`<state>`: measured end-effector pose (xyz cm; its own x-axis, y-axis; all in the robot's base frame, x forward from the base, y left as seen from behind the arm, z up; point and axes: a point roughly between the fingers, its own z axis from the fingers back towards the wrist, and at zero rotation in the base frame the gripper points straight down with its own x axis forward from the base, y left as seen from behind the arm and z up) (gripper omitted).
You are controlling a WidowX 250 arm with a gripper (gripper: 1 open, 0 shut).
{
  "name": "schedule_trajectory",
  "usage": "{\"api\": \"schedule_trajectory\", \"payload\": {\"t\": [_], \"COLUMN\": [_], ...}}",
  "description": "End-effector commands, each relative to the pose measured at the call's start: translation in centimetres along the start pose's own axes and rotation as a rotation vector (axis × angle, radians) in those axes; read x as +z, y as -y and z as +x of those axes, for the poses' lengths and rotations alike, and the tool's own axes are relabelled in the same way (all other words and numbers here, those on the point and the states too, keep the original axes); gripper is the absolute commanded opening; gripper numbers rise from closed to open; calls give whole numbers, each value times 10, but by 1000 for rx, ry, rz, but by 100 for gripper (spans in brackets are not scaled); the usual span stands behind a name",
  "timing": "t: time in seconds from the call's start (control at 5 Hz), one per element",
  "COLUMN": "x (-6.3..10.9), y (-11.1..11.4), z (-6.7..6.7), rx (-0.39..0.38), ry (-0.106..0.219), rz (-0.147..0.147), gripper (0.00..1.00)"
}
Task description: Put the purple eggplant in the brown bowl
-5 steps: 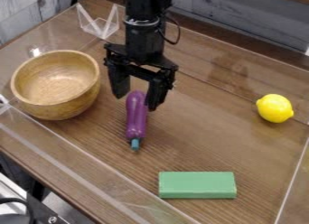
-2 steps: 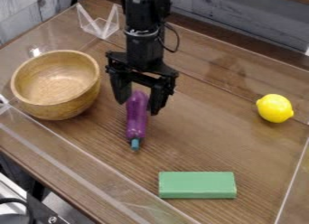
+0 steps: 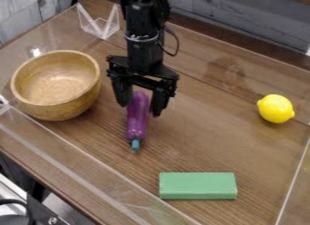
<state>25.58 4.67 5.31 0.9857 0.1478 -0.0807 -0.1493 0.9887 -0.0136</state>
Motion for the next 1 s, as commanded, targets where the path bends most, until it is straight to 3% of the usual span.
{"api": "schedule_trajectory", "payload": {"t": [0.0,0.8], "x": [5,0], "y": [-3,-3], "z": [6,11], "rx": [28,73], "ry": [40,68], "rz": [-4,-28], "gripper": [100,100]}}
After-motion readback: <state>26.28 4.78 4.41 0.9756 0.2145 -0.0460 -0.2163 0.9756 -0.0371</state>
